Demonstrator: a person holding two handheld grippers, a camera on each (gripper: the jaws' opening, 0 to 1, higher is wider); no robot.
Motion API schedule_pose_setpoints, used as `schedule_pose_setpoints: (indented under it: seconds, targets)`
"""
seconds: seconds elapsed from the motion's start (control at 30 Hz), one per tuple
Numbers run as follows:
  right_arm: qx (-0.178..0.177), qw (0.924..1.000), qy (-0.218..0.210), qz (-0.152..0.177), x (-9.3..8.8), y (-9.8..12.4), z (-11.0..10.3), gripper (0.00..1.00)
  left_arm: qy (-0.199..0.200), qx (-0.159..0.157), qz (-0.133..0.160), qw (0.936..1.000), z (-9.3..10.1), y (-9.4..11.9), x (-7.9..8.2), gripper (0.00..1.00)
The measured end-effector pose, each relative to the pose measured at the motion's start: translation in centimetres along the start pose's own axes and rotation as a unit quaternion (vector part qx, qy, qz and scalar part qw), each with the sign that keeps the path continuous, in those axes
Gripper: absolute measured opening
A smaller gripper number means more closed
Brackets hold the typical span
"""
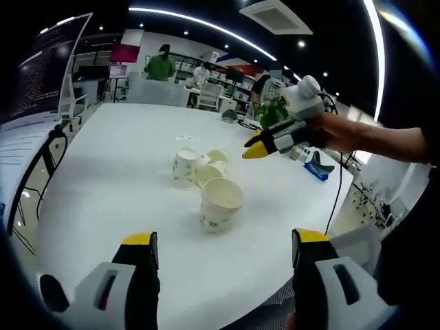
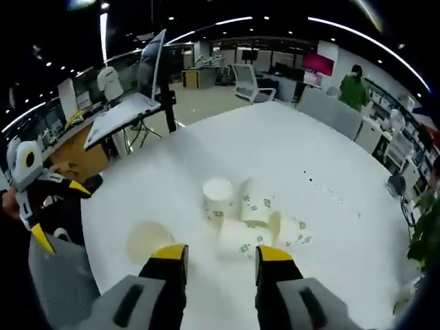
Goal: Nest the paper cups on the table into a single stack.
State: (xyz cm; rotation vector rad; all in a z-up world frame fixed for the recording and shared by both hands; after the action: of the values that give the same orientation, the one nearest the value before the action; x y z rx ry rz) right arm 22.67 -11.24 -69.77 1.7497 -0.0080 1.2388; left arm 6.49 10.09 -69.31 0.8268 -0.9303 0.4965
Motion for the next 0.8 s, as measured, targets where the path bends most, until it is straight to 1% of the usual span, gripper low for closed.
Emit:
schedule_pose_setpoints:
  seconds: [0.03, 0.07, 0.2, 0.27, 0.3, 0.37, 0.4, 0.47, 0.53, 0.6, 0.63, 0.7, 0.73, 0.77, 0.8]
  targets:
    - [-0.003, 1.0, -0.004, 0.0, -0.2, -0.1, 0.2, 0.4, 0.001, 0.001, 0.001, 1.0, -0.1, 0.0, 0.0, 0.78]
    - [-0.004, 0.9999, -0.009, 0.0, -0.4, 0.0, -0.1, 0.41, 0.003, 0.003, 0.002, 1.0, -0.3, 0.1, -0.1, 0.78]
    - [-0.007, 0.9997, -0.023, -0.004, -1.1, -1.2, 0.5, 0.47, 0.006, 0.006, 0.003, 1.0, -0.4, 0.2, -0.2, 0.78]
    - [-0.015, 0.9995, -0.028, -0.005, -1.4, -1.7, 0.8, 0.48, 0.006, 0.008, 0.002, 0.9999, -0.4, 0.3, -0.2, 0.78]
    - [-0.02, 0.9993, -0.03, -0.004, -1.4, -1.3, 0.2, 0.49, 0.006, 0.009, 0.002, 0.9999, -0.7, 0.3, -0.2, 0.78]
    - [-0.025, 0.9991, -0.034, -0.001, -1.5, -1.4, -0.2, 0.51, 0.007, 0.009, 0.002, 0.9999, -0.8, 0.3, -0.1, 0.78]
    - [-0.025, 0.999, -0.036, -0.002, -1.6, -3.3, 1.4, 0.52, 0.007, 0.01, 0.002, 0.9999, -0.8, 0.3, -0.1, 0.78]
    - [-0.031, 0.9988, -0.038, -0.002, -1.7, -3.2, 0.5, 0.54, 0.007, 0.01, 0.001, 0.9999, -0.8, 0.4, -0.1, 0.78]
    - [-0.033, 0.9986, -0.042, -0.001, -1.7, -4.6, 1.1, 0.55, 0.008, 0.011, 0.001, 0.9999, -0.8, 0.4, -0.1, 0.78]
    - [-0.037, 0.9983, -0.044, 0.001, -1.6, -3.6, -0.6, 0.55, 0.01, 0.012, 0.001, 0.9999, -0.8, 0.5, -0.1, 0.78]
    - [-0.042, 0.9981, -0.044, -0.001, -1.8, -4.8, 0.1, 0.55, 0.01, 0.013, 0.001, 0.9999, -0.8, 0.5, -0.1, 0.78]
    - [-0.055, 0.998, -0.031, -0.008, -2.0, -5.8, 0.6, 0.55, 0.012, 0.013, 0.0, 0.9998, -1.0, 0.5, -0.3, 0.78]
    - [-0.063, 0.9975, -0.025, -0.015, -2.2, -6.8, 1.3, 0.56, 0.012, 0.013, -0.001, 0.9998, -1.1, 0.5, -0.3, 0.78]
    - [-0.07, 0.9971, -0.022, -0.021, -2.4, -7.2, 1.4, 0.56, 0.013, 0.013, -0.002, 0.9998, -1.0, 0.5, -0.4, 0.78]
    - [-0.076, 0.9967, -0.021, -0.02, -2.3, -6.5, 0.4, 0.56, 0.014, 0.012, -0.002, 0.9998, -1.0, 0.5, -0.4, 0.78]
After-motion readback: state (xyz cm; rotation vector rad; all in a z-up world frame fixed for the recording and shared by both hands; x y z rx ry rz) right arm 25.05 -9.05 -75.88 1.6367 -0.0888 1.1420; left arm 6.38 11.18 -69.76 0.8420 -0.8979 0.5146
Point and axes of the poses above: the point that each gripper's makers call its tool centre point, and the gripper's own axes: y roughly backward along the fingers, z roughly to its right, x roughly out of its top, the point moved 5 cm from there along y, roughly backward along the fingers, and after that the axes turned 5 degrees about z, right-handed, at the moved point
